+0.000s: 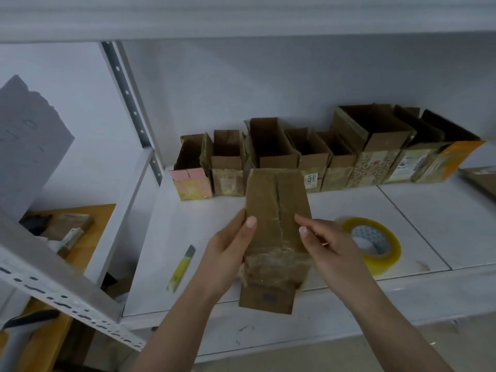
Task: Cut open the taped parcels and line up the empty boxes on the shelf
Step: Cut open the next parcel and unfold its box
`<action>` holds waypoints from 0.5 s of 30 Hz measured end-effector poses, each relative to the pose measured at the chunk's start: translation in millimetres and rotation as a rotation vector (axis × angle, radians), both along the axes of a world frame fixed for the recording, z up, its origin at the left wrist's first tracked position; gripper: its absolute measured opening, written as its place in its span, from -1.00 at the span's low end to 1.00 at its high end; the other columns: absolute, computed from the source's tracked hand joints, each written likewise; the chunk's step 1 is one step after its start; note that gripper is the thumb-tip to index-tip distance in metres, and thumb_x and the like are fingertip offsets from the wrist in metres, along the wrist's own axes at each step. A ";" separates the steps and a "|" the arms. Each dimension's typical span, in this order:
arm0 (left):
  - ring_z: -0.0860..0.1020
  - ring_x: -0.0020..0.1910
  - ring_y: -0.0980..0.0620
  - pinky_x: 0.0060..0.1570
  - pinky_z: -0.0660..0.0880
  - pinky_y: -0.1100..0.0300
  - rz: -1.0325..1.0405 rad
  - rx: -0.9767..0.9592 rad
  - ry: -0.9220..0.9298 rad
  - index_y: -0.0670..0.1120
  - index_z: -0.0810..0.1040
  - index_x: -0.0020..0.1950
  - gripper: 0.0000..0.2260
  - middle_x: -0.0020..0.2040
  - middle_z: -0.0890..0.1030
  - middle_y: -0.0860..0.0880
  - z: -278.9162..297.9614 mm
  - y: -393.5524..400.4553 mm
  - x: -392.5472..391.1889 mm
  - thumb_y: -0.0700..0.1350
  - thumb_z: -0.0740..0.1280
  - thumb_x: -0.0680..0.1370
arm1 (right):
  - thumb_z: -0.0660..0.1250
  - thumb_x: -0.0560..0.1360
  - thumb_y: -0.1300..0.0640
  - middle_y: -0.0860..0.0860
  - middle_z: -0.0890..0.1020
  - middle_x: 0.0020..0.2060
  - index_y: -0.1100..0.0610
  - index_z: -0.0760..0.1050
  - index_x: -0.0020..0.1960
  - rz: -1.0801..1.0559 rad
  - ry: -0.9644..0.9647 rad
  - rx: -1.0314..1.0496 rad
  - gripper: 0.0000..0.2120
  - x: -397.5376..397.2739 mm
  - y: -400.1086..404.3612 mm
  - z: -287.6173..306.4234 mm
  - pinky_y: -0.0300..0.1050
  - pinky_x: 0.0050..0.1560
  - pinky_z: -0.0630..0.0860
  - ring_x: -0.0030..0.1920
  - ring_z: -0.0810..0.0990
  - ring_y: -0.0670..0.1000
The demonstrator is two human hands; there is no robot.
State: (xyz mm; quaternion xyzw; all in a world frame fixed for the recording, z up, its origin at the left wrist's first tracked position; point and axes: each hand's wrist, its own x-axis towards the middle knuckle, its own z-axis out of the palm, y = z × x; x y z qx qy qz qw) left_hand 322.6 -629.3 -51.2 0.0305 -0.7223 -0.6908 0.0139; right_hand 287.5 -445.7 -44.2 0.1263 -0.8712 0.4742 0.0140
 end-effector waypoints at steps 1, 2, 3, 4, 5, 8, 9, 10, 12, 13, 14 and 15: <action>0.58 0.00 0.39 -0.08 0.52 0.44 -0.007 -0.014 -0.032 0.19 0.46 0.30 -0.55 -0.02 0.64 0.35 -6.5 -1.1 -2.6 0.25 0.22 0.44 | 0.25 0.61 0.04 -0.06 0.60 0.11 -0.02 0.53 0.32 -0.012 0.001 -0.001 -0.69 -1.8 -0.8 -8.8 -0.44 0.00 0.35 0.13 0.52 -0.10; 0.58 0.06 0.34 0.00 0.54 0.39 -0.012 -0.032 -0.059 0.12 0.38 0.44 -0.38 0.08 0.63 0.29 -11.9 -0.9 -3.5 0.28 0.28 0.41 | 0.26 0.60 0.01 -0.04 0.60 0.13 -0.02 0.54 0.32 -0.018 -0.016 -0.004 -0.69 -2.8 -0.7 -16.3 -0.42 0.01 0.36 0.12 0.53 -0.09; 0.57 0.12 0.30 0.06 0.54 0.34 -0.018 -0.039 -0.082 0.07 0.29 0.53 -0.25 0.17 0.60 0.25 -18.1 0.0 -3.9 0.30 0.33 0.40 | 0.27 0.58 -0.02 -0.04 0.59 0.15 -0.03 0.53 0.33 -0.016 -0.041 -0.017 -0.67 -3.5 0.4 -22.7 -0.44 0.01 0.36 0.11 0.53 -0.12; 0.56 0.16 0.30 0.08 0.53 0.33 -0.029 -0.047 -0.080 0.05 0.23 0.55 -0.20 0.21 0.58 0.25 -23.8 1.2 -3.2 0.30 0.39 0.39 | 0.28 0.56 -0.05 -0.06 0.57 0.18 -0.05 0.51 0.34 -0.005 -0.064 -0.040 -0.64 -3.4 2.9 -28.7 -0.46 0.01 0.38 0.12 0.53 -0.16; 0.54 0.17 0.34 0.07 0.52 0.36 -0.036 -0.055 -0.043 0.09 0.23 0.53 -0.23 0.19 0.57 0.32 -30.1 2.1 -3.0 0.25 0.43 0.40 | 0.29 0.53 -0.10 -0.09 0.55 0.21 -0.07 0.49 0.36 0.011 -0.076 -0.068 -0.59 -2.7 5.9 -33.3 -0.48 0.02 0.40 0.14 0.53 -0.19; 0.50 0.20 0.38 0.08 0.50 0.38 -0.053 -0.113 0.054 0.16 0.24 0.47 -0.32 0.19 0.53 0.44 -43.1 6.6 -0.1 0.04 0.47 0.41 | 0.32 0.43 -0.22 -0.16 0.50 0.28 -0.13 0.41 0.39 0.087 -0.081 -0.163 -0.45 0.5 15.7 -44.7 -0.45 0.04 0.47 0.23 0.51 -0.22; 0.51 0.24 0.31 0.12 0.51 0.33 -0.049 -0.122 0.079 0.12 0.25 0.50 -0.28 0.26 0.54 0.32 -48.3 7.8 0.1 0.00 0.49 0.41 | 0.34 0.42 -0.29 -0.18 0.49 0.31 -0.16 0.39 0.40 0.110 -0.063 -0.176 -0.42 0.9 18.3 -48.1 -0.42 0.06 0.49 0.26 0.50 -0.23; 0.52 0.26 0.23 0.16 0.51 0.28 -0.039 -0.133 0.110 0.08 0.28 0.51 -0.28 0.31 0.54 0.20 -52.8 9.0 0.6 -0.03 0.50 0.41 | 0.35 0.40 -0.37 -0.18 0.48 0.34 -0.18 0.37 0.42 0.128 -0.034 -0.173 -0.35 0.7 20.9 -52.2 -0.36 0.12 0.52 0.28 0.49 -0.24; 0.53 0.28 0.14 0.18 0.52 0.24 -0.004 -0.138 0.181 0.08 0.40 0.45 -0.38 0.35 0.53 0.03 -60.2 10.4 1.9 -0.07 0.49 0.41 | 0.34 0.33 -0.45 -0.17 0.45 0.39 -0.21 0.34 0.45 0.134 0.027 -0.115 -0.25 -0.4 24.7 -60.4 -0.18 0.24 0.53 0.34 0.46 -0.19; 0.53 0.28 0.11 0.18 0.53 0.22 0.023 -0.144 0.211 0.11 0.46 0.41 -0.43 0.34 0.53 -0.01 -63.8 11.7 2.1 -0.07 0.49 0.42 | 0.31 0.34 -0.46 -0.15 0.45 0.40 -0.22 0.33 0.46 0.119 0.064 -0.070 -0.25 -0.8 25.4 -63.7 -0.08 0.26 0.54 0.35 0.47 -0.13; 0.53 0.30 0.08 0.18 0.54 0.19 0.055 -0.168 0.228 0.16 0.50 0.38 -0.47 0.34 0.54 -0.02 -66.8 13.0 2.4 -0.06 0.48 0.42 | 0.28 0.38 -0.46 -0.11 0.46 0.40 -0.21 0.32 0.47 0.099 0.108 -0.023 -0.27 -1.1 25.4 -67.2 -0.01 0.23 0.55 0.33 0.49 -0.07; 0.52 0.32 0.06 0.19 0.55 0.17 0.084 -0.192 0.244 0.21 0.51 0.35 -0.50 0.34 0.54 -0.03 -70.1 14.1 2.1 -0.03 0.48 0.43 | 0.23 0.42 -0.45 -0.05 0.49 0.39 -0.18 0.32 0.48 0.076 0.161 0.026 -0.30 -0.9 24.0 -68.8 0.03 0.18 0.58 0.27 0.54 -0.01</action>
